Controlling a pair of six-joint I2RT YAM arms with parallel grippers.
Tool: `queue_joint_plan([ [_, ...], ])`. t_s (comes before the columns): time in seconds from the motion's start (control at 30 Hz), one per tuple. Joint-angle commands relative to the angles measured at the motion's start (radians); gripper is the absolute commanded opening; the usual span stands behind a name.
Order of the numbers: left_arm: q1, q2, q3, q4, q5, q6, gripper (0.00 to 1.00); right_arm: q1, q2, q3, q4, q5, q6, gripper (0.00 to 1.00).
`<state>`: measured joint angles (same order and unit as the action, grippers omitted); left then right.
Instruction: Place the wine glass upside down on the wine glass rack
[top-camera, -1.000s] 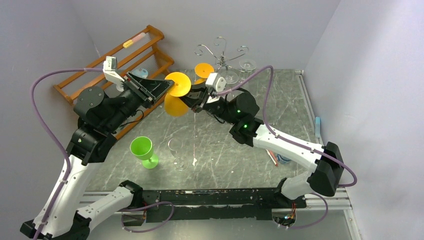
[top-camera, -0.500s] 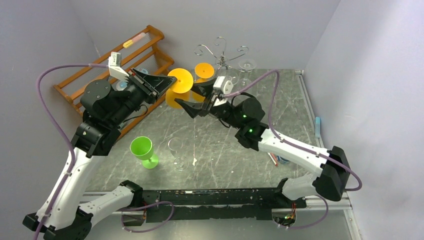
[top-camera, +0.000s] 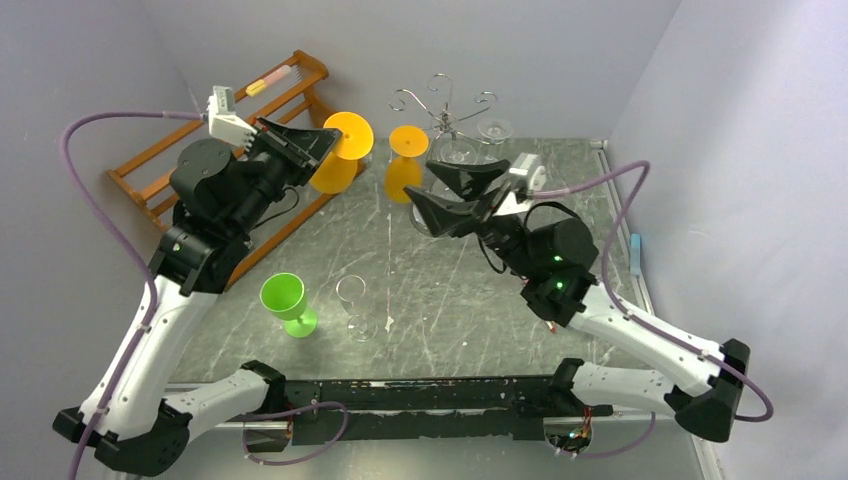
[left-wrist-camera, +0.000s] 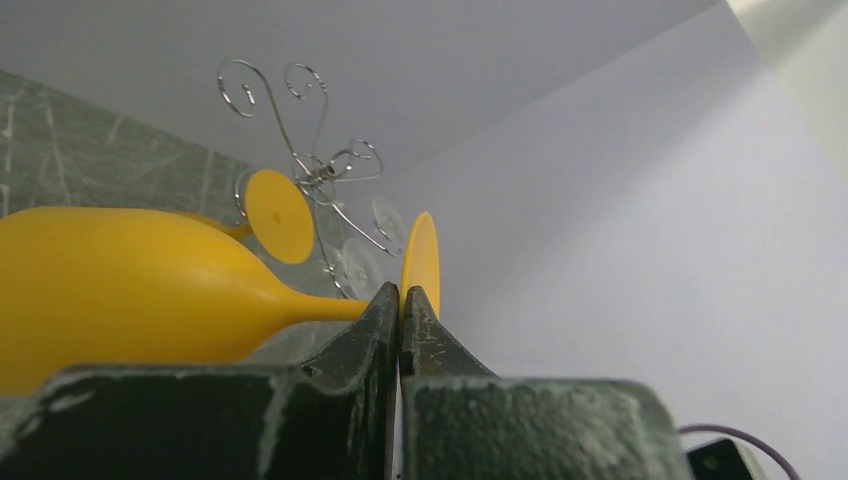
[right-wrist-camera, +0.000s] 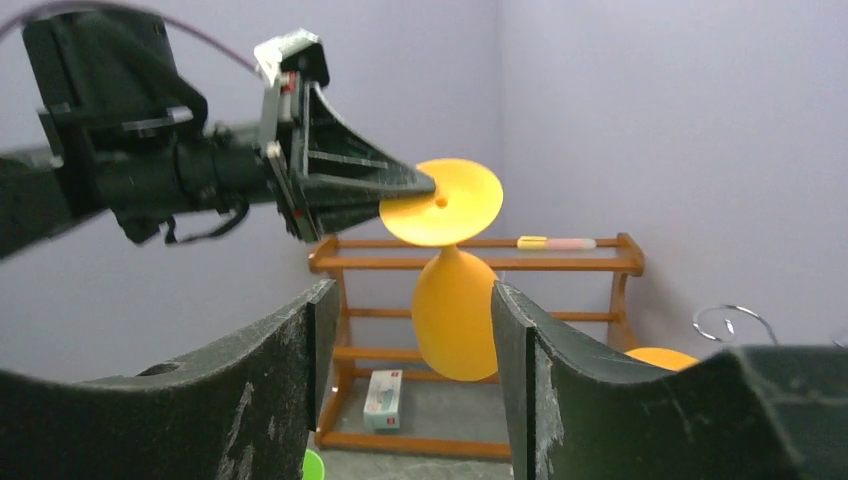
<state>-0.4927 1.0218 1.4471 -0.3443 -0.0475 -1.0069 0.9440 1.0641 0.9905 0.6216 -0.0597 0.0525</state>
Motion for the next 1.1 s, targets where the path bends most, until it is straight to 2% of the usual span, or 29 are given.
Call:
queue_joint_plan([
  [0.0, 0.013, 0.062, 0.037, 0.007, -0.030, 0.063, 0.05, -0.001, -0.076, 0.003, -0.111, 0.180, 0.087, 0.60],
  [0.17, 0.096, 0.142, 0.065, 0.053, 0.045, 0.088, 0.05, -0.002, -0.148, -0.005, -0.152, 0.231, 0.151, 0.59],
  [0.33, 0.196, 0.249, 0.130, 0.095, 0.242, 0.111, 0.05, -0.002, -0.192, 0.008, -0.227, 0.249, 0.214, 0.59],
  [0.53, 0.226, 0.337, 0.134, 0.154, 0.397, 0.037, 0.05, -0.002, -0.219, 0.040, -0.350, 0.291, 0.277, 0.59],
  [0.8, 0.230, 0.492, 0.217, 0.200, 0.397, 0.039, 0.05, -0.001, -0.252, 0.025, -0.366, 0.277, 0.293, 0.59],
  [1.07, 0.232, 0.555, 0.208, 0.253, 0.393, 0.036, 0.05, -0.001, -0.265, 0.041, -0.404, 0.264, 0.282, 0.59],
])
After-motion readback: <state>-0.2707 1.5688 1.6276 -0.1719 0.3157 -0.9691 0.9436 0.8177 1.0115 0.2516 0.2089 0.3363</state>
